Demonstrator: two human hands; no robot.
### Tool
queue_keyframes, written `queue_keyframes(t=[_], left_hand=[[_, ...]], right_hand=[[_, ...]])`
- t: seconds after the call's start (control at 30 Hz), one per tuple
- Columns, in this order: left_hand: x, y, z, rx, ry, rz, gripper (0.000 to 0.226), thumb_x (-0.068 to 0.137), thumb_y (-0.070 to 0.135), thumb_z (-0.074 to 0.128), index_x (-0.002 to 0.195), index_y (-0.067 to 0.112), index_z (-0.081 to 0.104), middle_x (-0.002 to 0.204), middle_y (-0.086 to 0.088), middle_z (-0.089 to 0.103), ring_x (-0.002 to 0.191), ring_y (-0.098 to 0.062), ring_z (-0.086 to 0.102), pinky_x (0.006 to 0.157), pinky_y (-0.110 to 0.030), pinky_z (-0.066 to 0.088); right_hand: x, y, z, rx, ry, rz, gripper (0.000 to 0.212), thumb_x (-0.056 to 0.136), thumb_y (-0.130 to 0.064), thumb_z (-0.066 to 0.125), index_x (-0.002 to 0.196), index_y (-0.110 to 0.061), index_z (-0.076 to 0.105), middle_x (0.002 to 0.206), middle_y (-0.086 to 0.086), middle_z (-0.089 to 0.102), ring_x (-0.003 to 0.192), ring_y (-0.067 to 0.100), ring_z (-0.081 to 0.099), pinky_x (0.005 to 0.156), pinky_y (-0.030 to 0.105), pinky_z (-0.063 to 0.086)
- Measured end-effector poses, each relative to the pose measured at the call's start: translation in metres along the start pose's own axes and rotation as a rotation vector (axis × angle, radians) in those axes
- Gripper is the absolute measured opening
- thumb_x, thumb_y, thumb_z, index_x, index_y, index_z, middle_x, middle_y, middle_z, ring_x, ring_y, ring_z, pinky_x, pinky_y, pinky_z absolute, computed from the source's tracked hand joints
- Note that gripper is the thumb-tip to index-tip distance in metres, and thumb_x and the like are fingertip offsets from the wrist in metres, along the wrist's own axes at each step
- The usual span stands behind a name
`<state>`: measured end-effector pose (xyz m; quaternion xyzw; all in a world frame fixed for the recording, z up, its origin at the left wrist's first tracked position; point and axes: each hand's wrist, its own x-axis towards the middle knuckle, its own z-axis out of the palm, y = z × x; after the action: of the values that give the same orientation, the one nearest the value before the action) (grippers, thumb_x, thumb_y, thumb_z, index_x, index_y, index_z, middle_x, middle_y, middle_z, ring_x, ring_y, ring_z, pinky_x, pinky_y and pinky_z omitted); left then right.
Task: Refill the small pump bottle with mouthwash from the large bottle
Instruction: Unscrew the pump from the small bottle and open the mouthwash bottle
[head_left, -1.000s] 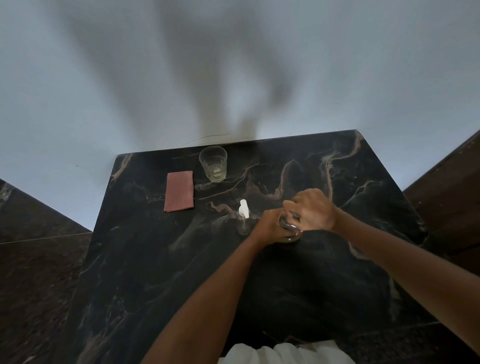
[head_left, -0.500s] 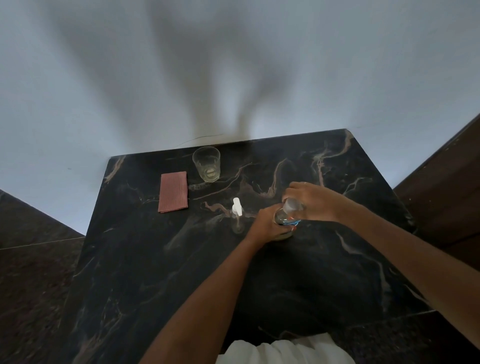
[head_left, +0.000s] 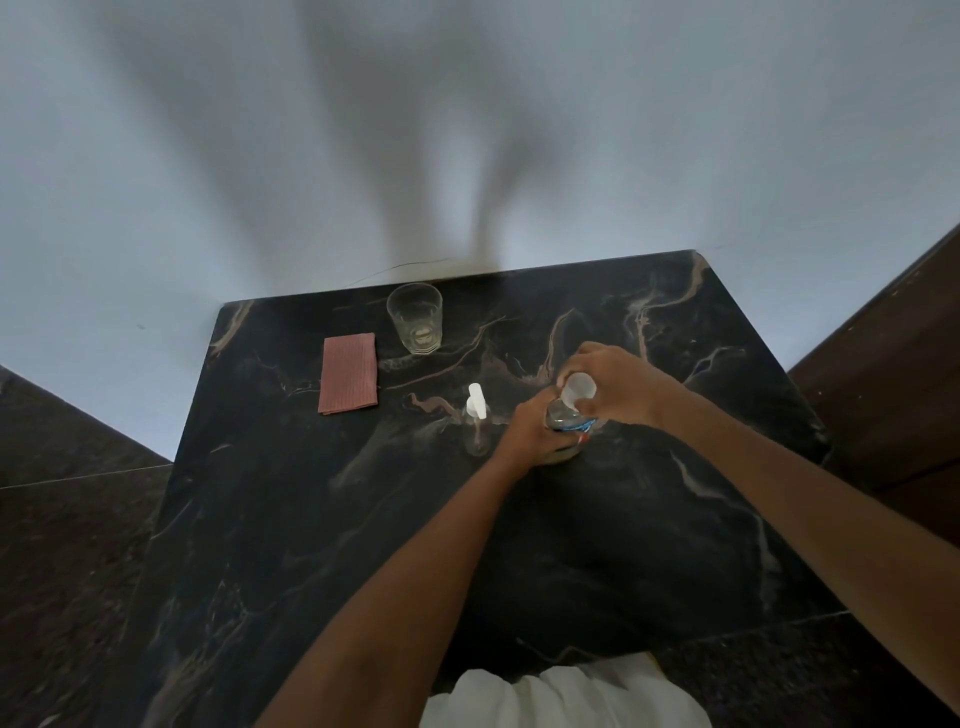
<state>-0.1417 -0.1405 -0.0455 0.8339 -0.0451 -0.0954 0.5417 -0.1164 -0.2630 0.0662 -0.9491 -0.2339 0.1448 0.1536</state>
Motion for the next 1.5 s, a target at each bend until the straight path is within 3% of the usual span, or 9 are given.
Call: queue_keyframes(t=[0.1, 0.23, 0.37, 0.5, 0.7, 0.93, 1.13, 1.3, 1.5], left_hand=[[0.000, -0.001, 0.000, -0.057, -0.003, -0.024, 0.070, 0.070, 0.011, 0.076, 0.127, 0.014, 0.034, 0.121, 0.001, 0.051, 0.102, -0.005, 0.045, 0.064, 0.004, 0.036], [-0.001, -0.003, 0.004, -0.069, 0.040, -0.029, 0.066, 0.069, 0.013, 0.077, 0.119, 0.013, 0.035, 0.124, -0.008, 0.052, 0.101, -0.007, 0.047, 0.069, -0.003, 0.035], [-0.001, -0.003, 0.004, -0.087, 0.050, -0.004, 0.064, 0.068, 0.013, 0.077, 0.118, 0.010, 0.037, 0.121, -0.009, 0.054, 0.101, -0.009, 0.049, 0.072, -0.005, 0.036], [-0.003, -0.001, 0.004, -0.120, 0.048, 0.007, 0.070, 0.067, 0.012, 0.078, 0.123, 0.014, 0.037, 0.121, 0.001, 0.050, 0.104, -0.002, 0.044, 0.074, -0.003, 0.034], [-0.009, -0.002, 0.002, -0.083, 0.076, 0.040, 0.055, 0.065, 0.013, 0.079, 0.108, 0.020, 0.045, 0.108, 0.008, 0.050, 0.090, 0.004, 0.049, 0.070, -0.004, 0.040], [-0.014, -0.006, 0.002, -0.092, 0.120, 0.067, 0.047, 0.070, 0.009, 0.074, 0.105, 0.025, 0.047, 0.105, 0.012, 0.051, 0.096, 0.001, 0.050, 0.075, -0.005, 0.039], [-0.016, -0.005, 0.001, -0.077, 0.133, 0.066, 0.046, 0.074, 0.002, 0.067, 0.101, 0.031, 0.044, 0.102, 0.016, 0.050, 0.089, 0.009, 0.049, 0.066, 0.002, 0.039], [-0.016, -0.007, 0.002, -0.077, 0.140, 0.060, 0.044, 0.076, -0.005, 0.061, 0.109, 0.020, 0.048, 0.107, 0.010, 0.051, 0.100, -0.001, 0.048, 0.067, 0.005, 0.038], [-0.015, -0.009, 0.000, -0.043, 0.135, 0.065, 0.044, 0.077, -0.004, 0.062, 0.113, 0.016, 0.048, 0.119, -0.004, 0.056, 0.104, -0.003, 0.047, 0.067, 0.004, 0.039]], right_hand=[[0.001, -0.003, -0.001, 0.015, -0.010, 0.008, 0.032, 0.076, -0.013, 0.072, 0.106, -0.018, 0.062, 0.111, 0.002, 0.055, 0.094, 0.014, 0.048, 0.082, 0.022, 0.039], [-0.001, -0.005, -0.001, 0.030, 0.065, 0.080, 0.030, 0.082, -0.027, 0.065, 0.110, -0.017, 0.060, 0.112, 0.004, 0.055, 0.093, 0.017, 0.052, 0.083, 0.028, 0.046], [-0.004, -0.004, -0.005, 0.072, 0.030, 0.028, 0.028, 0.079, -0.014, 0.069, 0.106, -0.012, 0.063, 0.110, 0.008, 0.057, 0.090, 0.014, 0.049, 0.078, 0.021, 0.040], [-0.006, -0.007, -0.010, 0.090, -0.032, -0.026, 0.034, 0.072, 0.000, 0.072, 0.104, -0.012, 0.064, 0.112, 0.004, 0.058, 0.096, 0.014, 0.050, 0.084, 0.021, 0.038], [-0.006, -0.006, -0.003, 0.031, 0.088, 0.064, 0.030, 0.082, -0.025, 0.066, 0.110, -0.019, 0.060, 0.116, 0.003, 0.055, 0.096, 0.016, 0.052, 0.084, 0.028, 0.045], [-0.008, -0.007, -0.007, 0.099, 0.028, 0.015, 0.033, 0.075, -0.006, 0.071, 0.106, -0.013, 0.063, 0.112, 0.007, 0.057, 0.096, 0.016, 0.050, 0.081, 0.023, 0.041], [-0.008, -0.007, -0.001, 0.036, 0.094, 0.043, 0.029, 0.080, -0.017, 0.068, 0.108, -0.015, 0.062, 0.115, 0.008, 0.057, 0.099, 0.019, 0.053, 0.087, 0.027, 0.042], [-0.009, -0.004, -0.008, 0.118, 0.116, -0.018, 0.030, 0.074, -0.003, 0.071, 0.103, -0.008, 0.065, 0.112, 0.011, 0.060, 0.091, 0.012, 0.047, 0.081, 0.021, 0.038], [-0.015, 0.003, -0.016, 0.247, 0.195, 0.036, 0.026, 0.078, -0.009, 0.068, 0.104, -0.009, 0.065, 0.110, 0.011, 0.060, 0.088, 0.015, 0.052, 0.078, 0.022, 0.042]])
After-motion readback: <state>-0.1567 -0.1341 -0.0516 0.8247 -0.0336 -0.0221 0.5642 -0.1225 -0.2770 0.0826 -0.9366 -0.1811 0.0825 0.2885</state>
